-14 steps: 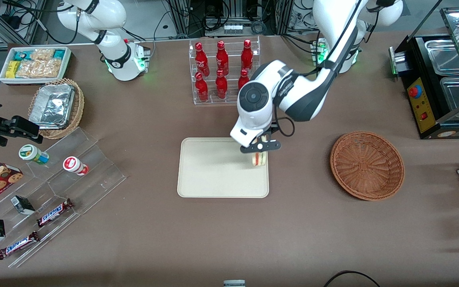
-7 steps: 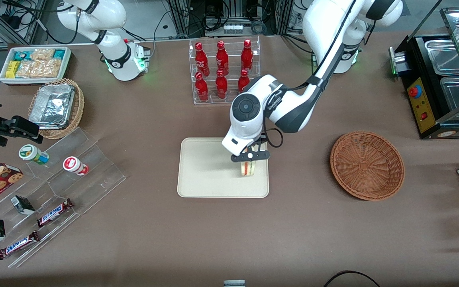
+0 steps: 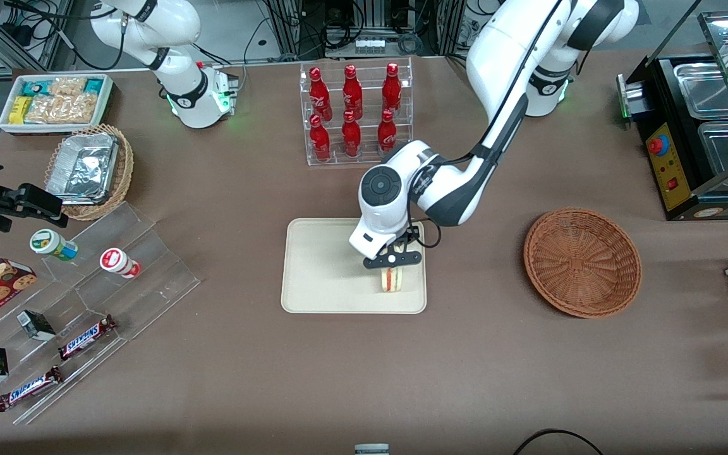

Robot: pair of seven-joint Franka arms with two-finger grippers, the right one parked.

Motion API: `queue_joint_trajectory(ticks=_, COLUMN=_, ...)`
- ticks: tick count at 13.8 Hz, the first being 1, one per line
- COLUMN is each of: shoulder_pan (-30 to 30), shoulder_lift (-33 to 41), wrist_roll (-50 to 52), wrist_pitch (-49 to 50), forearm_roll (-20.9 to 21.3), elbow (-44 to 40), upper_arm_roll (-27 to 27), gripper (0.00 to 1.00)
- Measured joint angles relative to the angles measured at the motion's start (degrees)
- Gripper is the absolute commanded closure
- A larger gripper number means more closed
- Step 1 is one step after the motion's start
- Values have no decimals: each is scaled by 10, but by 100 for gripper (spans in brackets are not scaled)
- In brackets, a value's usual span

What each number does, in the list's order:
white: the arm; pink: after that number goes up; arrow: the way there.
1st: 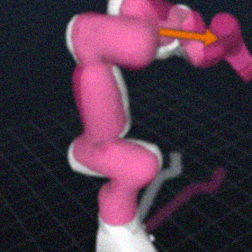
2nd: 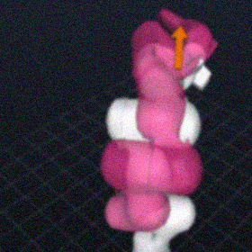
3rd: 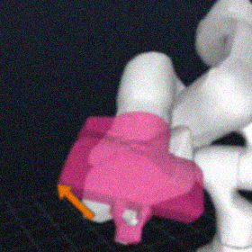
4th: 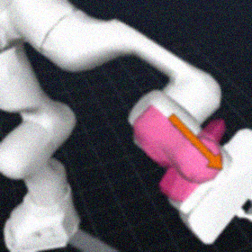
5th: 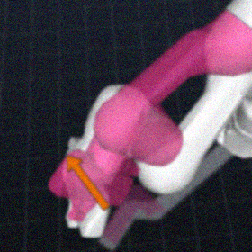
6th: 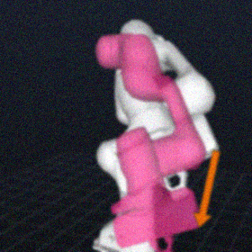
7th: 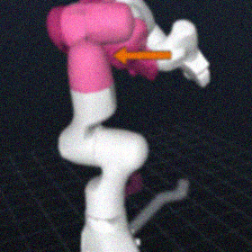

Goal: Place sandwich from basket to tray
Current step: 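Lower the sandwich onto the tray and open the left gripper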

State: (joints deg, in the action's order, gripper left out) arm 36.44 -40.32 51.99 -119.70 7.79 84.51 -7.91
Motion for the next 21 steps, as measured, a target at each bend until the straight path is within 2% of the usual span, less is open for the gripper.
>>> queue_joint_trajectory(ticks=5, shoulder_pan=5, shoulder_lift=-12, wrist_roll=6, wrist_pitch=-10, forearm_roll=7, elbow=-1, upper_arm_roll=0, gripper=73)
queue_joint_trajectory(ticks=6, shoulder_pan=7, shoulder_lift=-14, wrist_roll=7, wrist_pitch=-12, forearm_roll=9, elbow=-1, upper_arm_roll=0, gripper=72)
queue_joint_trajectory(ticks=7, shoulder_pan=7, shoulder_lift=-15, wrist_roll=7, wrist_pitch=-18, forearm_roll=10, elbow=-1, upper_arm_roll=0, gripper=67)
queue_joint_trajectory(ticks=10, shoulder_pan=10, shoulder_lift=-22, wrist_roll=7, wrist_pitch=-36, forearm_roll=19, elbow=-1, upper_arm_roll=0, gripper=67)
queue_joint_trajectory(ticks=11, shoulder_pan=12, shoulder_lift=-24, wrist_roll=8, wrist_pitch=-39, forearm_roll=23, elbow=-1, upper_arm_roll=0, gripper=61)
queue_joint_trajectory(ticks=12, shoulder_pan=14, shoulder_lift=-24, wrist_roll=10, wrist_pitch=-39, forearm_roll=24, elbow=-1, upper_arm_roll=1, gripper=36)
queue_joint_trajectory(ticks=13, shoulder_pan=15, shoulder_lift=-24, wrist_roll=11, wrist_pitch=-39, forearm_roll=24, elbow=-2, upper_arm_roll=1, gripper=0)
queue_joint_trajectory(ticks=21, shoulder_pan=16, shoulder_lift=-24, wrist_roll=14, wrist_pitch=-36, forearm_roll=25, elbow=-7, upper_arm_roll=3, gripper=0)
